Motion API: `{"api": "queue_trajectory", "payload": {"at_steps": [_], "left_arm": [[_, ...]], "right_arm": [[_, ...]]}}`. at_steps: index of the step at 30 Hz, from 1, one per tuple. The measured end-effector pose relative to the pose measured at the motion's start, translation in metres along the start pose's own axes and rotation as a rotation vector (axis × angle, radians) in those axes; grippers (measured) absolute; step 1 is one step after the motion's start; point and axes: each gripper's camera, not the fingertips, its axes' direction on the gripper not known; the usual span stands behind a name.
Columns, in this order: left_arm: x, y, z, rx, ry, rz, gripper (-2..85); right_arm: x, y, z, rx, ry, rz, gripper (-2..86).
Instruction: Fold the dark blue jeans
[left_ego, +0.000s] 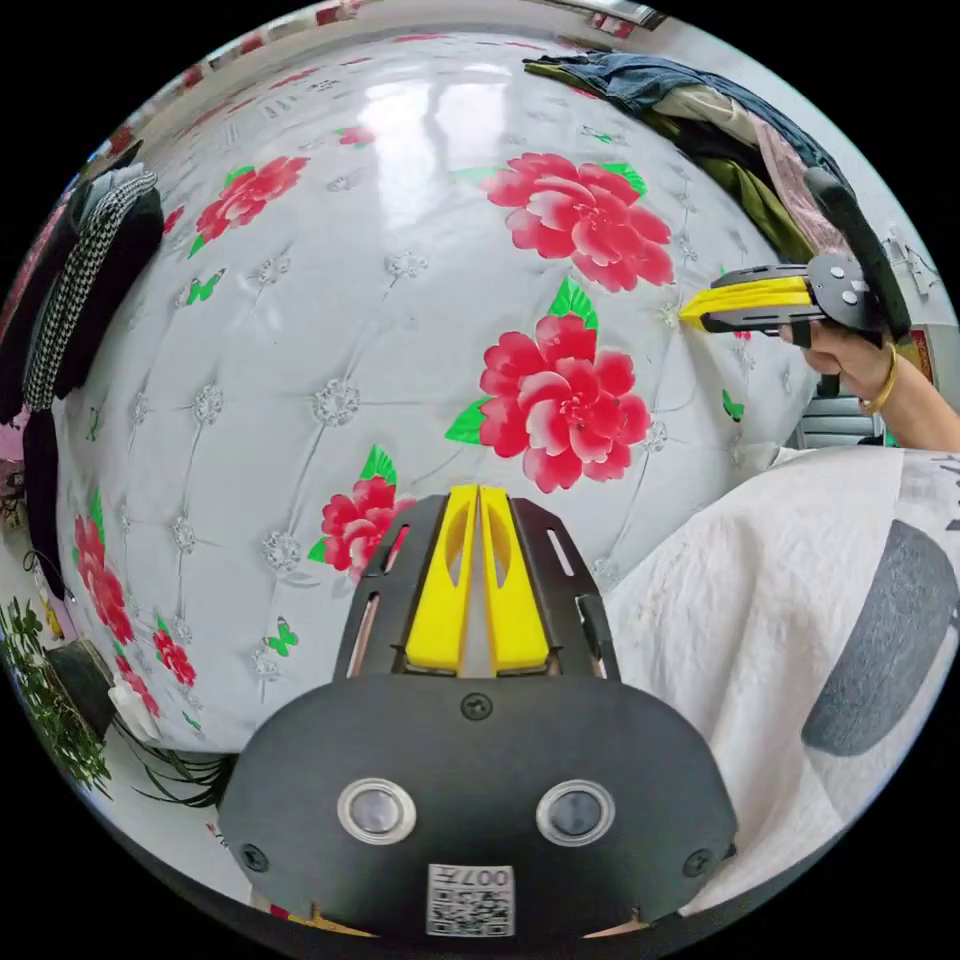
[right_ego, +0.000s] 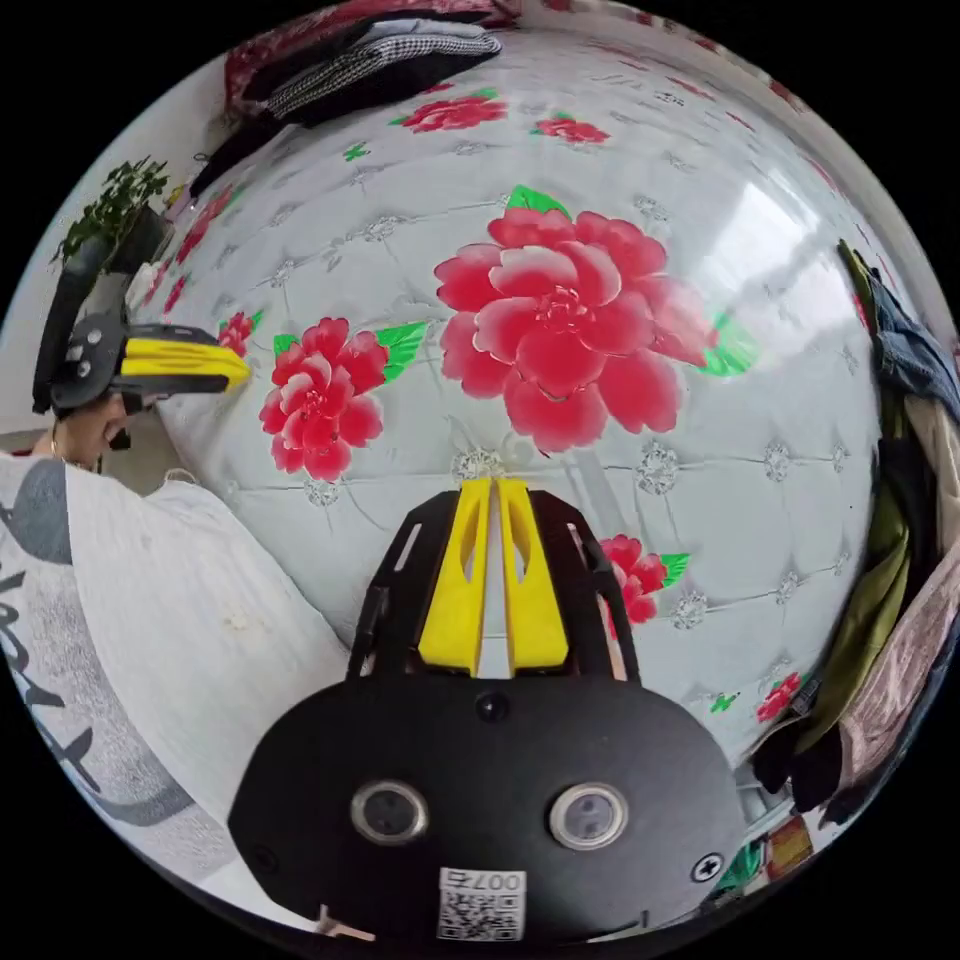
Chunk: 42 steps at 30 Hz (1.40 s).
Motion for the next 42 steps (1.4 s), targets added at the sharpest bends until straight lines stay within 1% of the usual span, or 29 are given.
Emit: {"api": "queue_trajectory", "payload": {"at_steps": [1, 3, 5, 6, 8, 9, 11, 12, 14, 15, 16, 17, 19, 21, 23, 25, 26, 27, 28, 30, 32, 33, 35, 36, 37, 38, 39, 40, 42], "left_arm": [[0.006, -0.003, 0.003, -0.018, 0.011, -0.001, -1.0], [0.028, -0.011, 0.009, -0.039, -0.03, -0.032, -1.0], [0.043, -0.015, 0.013, -0.041, -0.092, -0.031, -1.0], [0.052, -0.016, 0.014, -0.04, -0.127, -0.027, -1.0], [0.062, -0.018, 0.017, -0.037, -0.162, -0.027, -1.0], [0.064, -0.018, 0.017, -0.034, -0.166, -0.044, -1.0], [0.065, -0.019, 0.017, -0.033, -0.157, -0.072, -1.0], [0.064, -0.019, 0.016, -0.029, -0.149, -0.098, -1.0], [0.067, -0.017, 0.015, -0.023, -0.159, -0.109, -0.9], [0.07, -0.016, 0.014, -0.019, -0.173, -0.115, -0.9], [0.071, -0.015, 0.013, -0.012, -0.18, -0.138, -0.9], [0.072, -0.014, 0.012, -0.009, -0.182, -0.15, -0.9], [0.074, -0.011, 0.01, -0.005, -0.196, -0.173, -0.9], [0.077, -0.007, 0.005, 0.001, -0.225, -0.224, -1.0], [0.081, -0.001, -0.003, 0.009, -0.209, -0.284, -1.0], [0.094, 0.019, -0.028, 0.195, -0.076, -0.337, -1.0], [0.111, 0.037, -0.049, 0.359, 0.026, -0.323, -0.9], [0.127, 0.054, -0.066, 0.472, 0.103, -0.304, -0.9], [0.142, 0.067, -0.079, 0.533, 0.147, -0.287, -0.9], [0.161, 0.083, -0.096, 0.584, 0.164, -0.258, -0.8], [0.173, 0.097, -0.11, 0.631, 0.155, -0.24, -0.5], [0.177, 0.106, -0.119, 0.657, 0.154, -0.24, -0.1], [0.175, 0.121, -0.13, 0.709, 0.152, -0.26, 0.7], [0.169, 0.131, -0.134, 0.744, 0.144, -0.293, 1.5], [0.165, 0.137, -0.135, 0.758, 0.14, -0.322, 1.9], [0.151, 0.148, -0.134, 0.769, 0.147, -0.397, 2.4], [0.133, 0.162, -0.131, 0.767, 0.169, -0.491, 2.7], [0.124, 0.171, -0.129, 0.765, 0.18, -0.541, 2.7], [0.095, 0.209, -0.125, 0.734, 0.167, -0.72, 4.0]], "right_arm": [[0.007, 0.006, -0.006, 0.051, -0.011, 0.056, 3.0], [0.023, 0.026, -0.027, 0.172, 0.089, 0.155, 4.1], [0.057, 0.073, -0.072, 0.373, 0.261, 0.309, 5.1], [0.068, 0.088, -0.085, 0.414, 0.313, 0.356, 5.3], [0.12, 0.154, -0.137, 0.546, 0.541, 0.583, 5.7], [0.132, 0.172, -0.15, 0.569, 0.587, 0.64, 5.7], [0.175, 0.235, -0.19, 0.595, 0.749, 0.795, 5.8], [0.182, 0.247, -0.196, 0.59, 0.792, 0.81, 5.7], [0.207, 0.275, -0.203, 0.49, 0.936, 0.799, 5.2], [0.212, 0.278, -0.2, 0.458, 0.964, 0.782, 5.1], [0.223, 0.28, -0.189, 0.381, 0.987, 0.736, 3.9], [0.234, 0.28, -0.175, 0.303, 0.957, 0.69, 2.7], [0.245, 0.28, -0.158, 0.243, 0.869, 0.649, 1.2], [0.24, 0.285, -0.162, 0.319, 0.808, 0.64, 0.6], [0.218, 0.295, -0.187, 0.518, 0.685, 0.598, 0.2], [0.195, 0.3, -0.208, 0.63, 0.616, 0.538, 0.1], [0.176, 0.303, -0.223, 0.72, 0.566, 0.484, 0.1], [0.167, 0.304, -0.23, 0.758, 0.538, 0.455, 0.0], [0.152, 0.304, -0.242, 0.813, 0.48, 0.391, 0.0], [0.127, 0.299, -0.256, 0.902, 0.363, 0.242, 0.0], [0.088, 0.28, -0.265, 0.978, 0.139, -0.027, 0.0], [0.077, 0.272, -0.265, 0.98, 0.078, -0.098, 0.0], [0.025, 0.233, -0.254, 0.924, -0.181, -0.389, 0.2], [0.012, 0.221, -0.249, 0.897, -0.246, -0.446, 0.2], [-0.016, 0.196, -0.237, 0.84, -0.355, -0.52, 0.4], [-0.046, 0.173, -0.222, 0.785, -0.415, -0.583, 0.6], [-0.061, 0.164, -0.216, 0.761, -0.432, -0.615, 0.9], [-0.085, 0.149, -0.205, 0.72, -0.43, -0.638, 1.5], [-0.106, 0.135, -0.194, 0.671, -0.385, -0.644, 2.8]]}}
